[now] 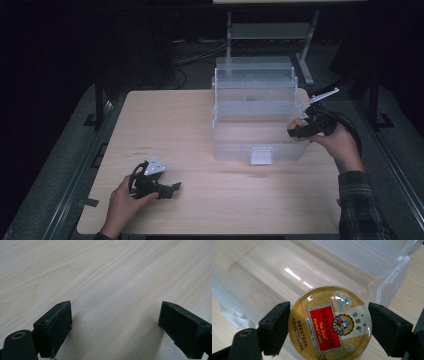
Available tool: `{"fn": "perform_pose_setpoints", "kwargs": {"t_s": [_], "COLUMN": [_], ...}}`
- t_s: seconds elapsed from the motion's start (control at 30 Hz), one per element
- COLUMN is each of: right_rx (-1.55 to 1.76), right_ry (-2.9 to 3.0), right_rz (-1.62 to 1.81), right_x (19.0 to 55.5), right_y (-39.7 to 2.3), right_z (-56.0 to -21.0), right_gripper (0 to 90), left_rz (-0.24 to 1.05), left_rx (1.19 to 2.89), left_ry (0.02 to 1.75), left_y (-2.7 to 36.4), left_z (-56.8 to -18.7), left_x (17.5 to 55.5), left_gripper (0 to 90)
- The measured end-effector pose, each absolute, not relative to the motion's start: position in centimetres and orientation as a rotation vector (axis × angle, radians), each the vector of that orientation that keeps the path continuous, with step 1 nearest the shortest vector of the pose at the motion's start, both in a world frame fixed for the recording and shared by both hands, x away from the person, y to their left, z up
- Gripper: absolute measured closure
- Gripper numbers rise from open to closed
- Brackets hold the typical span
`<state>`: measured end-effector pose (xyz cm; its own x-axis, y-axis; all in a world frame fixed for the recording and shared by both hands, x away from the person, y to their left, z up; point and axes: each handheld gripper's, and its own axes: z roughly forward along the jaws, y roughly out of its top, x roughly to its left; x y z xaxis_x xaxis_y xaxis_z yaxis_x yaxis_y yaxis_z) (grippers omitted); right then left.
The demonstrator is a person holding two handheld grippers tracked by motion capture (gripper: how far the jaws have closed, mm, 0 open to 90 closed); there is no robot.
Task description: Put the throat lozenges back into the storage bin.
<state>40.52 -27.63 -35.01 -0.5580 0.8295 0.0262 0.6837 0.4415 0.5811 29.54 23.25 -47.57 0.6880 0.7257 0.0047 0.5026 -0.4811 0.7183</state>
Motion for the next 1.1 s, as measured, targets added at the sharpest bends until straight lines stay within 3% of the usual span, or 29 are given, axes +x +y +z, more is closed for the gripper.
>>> {"fn": "perform_pose_setpoints", "kwargs": {"t_s": [0.83, 1.1], "right_rx": [1.285, 1.293], "right_ry": [2.387, 2.356], "right_rz": [0.857, 0.878], "right_x": [38.7, 36.8], "right_y": [-28.4, -29.1], "right_z": [-34.7, -35.2], "right_gripper": [15.8, 7.6], "left_rz": [0.403, 0.403], "left_rx": [2.184, 2.186], "left_ry": [0.937, 0.937], "left_y": [23.3, 23.3], "left_z": [-47.6, -47.6], "left_x": [29.5, 29.5], "left_gripper": [10.9, 10.8]}}
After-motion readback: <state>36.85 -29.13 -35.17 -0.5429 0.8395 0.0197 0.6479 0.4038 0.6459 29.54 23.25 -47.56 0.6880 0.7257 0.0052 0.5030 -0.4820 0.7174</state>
